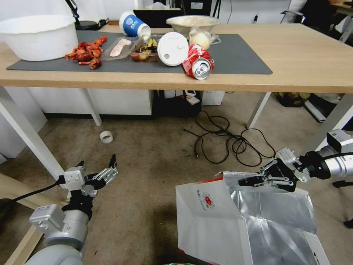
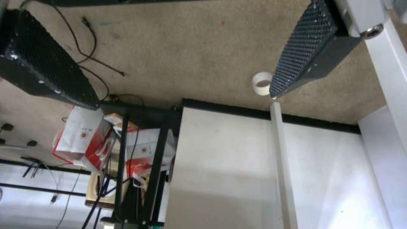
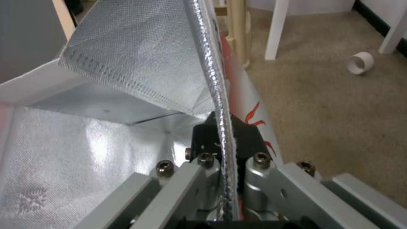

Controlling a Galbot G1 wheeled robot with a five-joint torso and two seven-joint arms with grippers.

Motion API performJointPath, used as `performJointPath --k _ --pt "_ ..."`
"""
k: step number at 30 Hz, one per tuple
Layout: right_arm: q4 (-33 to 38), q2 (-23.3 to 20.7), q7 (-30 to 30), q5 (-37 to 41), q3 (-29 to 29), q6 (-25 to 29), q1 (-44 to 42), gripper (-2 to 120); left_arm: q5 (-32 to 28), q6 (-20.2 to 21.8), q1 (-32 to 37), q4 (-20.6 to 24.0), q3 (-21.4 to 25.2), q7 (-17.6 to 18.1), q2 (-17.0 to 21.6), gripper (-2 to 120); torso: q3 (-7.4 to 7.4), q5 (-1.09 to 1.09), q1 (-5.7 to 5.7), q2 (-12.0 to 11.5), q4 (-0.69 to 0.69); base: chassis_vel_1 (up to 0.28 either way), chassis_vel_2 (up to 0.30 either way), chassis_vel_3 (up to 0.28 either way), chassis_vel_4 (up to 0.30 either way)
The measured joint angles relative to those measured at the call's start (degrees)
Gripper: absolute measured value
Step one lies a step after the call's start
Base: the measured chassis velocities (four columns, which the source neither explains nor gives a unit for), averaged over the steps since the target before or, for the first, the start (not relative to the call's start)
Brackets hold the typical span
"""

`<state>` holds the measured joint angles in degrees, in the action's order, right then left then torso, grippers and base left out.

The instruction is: Pick up the food delivery bag from the floor and place it on the table.

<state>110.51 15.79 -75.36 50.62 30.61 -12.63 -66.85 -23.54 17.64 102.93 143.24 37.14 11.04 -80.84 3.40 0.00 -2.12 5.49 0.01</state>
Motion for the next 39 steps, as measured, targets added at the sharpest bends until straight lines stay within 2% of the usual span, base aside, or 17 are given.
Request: performJointPath --k 39 --pt "0.0 0.2 -0.2 -0.3 0.2 0.1 -0.2 0 0.1 0.1 -0.1 0.0 -0.1 0.0 0.1 100 1.7 0.0 -0.26 2.0 0.0 0.0 0.0 0.0 0.0"
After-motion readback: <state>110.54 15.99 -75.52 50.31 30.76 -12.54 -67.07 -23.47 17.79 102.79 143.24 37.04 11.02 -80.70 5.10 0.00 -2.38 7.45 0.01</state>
